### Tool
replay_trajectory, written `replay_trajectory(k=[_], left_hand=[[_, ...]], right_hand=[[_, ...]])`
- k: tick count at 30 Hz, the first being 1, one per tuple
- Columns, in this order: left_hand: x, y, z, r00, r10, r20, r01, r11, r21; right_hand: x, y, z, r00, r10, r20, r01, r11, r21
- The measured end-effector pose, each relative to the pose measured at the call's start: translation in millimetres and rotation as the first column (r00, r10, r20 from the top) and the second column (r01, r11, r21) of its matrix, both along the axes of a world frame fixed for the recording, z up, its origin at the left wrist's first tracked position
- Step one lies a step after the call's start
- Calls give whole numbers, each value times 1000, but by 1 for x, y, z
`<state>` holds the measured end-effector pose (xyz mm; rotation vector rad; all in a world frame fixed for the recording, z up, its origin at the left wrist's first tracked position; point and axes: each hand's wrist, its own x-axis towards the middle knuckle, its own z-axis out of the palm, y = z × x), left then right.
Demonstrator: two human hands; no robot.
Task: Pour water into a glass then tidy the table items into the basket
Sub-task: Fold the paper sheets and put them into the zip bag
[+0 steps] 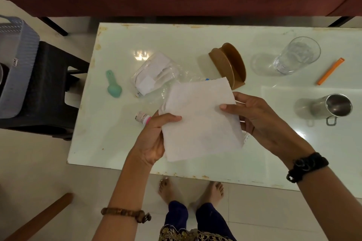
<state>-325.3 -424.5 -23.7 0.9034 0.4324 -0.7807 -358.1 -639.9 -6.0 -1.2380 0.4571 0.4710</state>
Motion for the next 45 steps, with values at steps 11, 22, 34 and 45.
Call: replay_trajectory(k=[11, 22, 34, 45], left_hand=[[8, -1, 0, 1000, -9, -19, 6, 993, -118], [8, 0, -7, 901, -431, -59, 433, 901, 35], [-8, -10, -2, 943, -254, -216, 158, 911, -382], [-35, -11, -50, 973, -155, -171, 30, 819, -573]], right_hand=[[5, 11, 20, 947, 179, 268, -16, 857, -516], [20, 21, 20, 862, 444, 244, -147, 681, -718], [19, 22, 30, 893, 378, 242, -199, 818, -540], [22, 6, 11, 978, -7, 211, 125, 825, -551]])
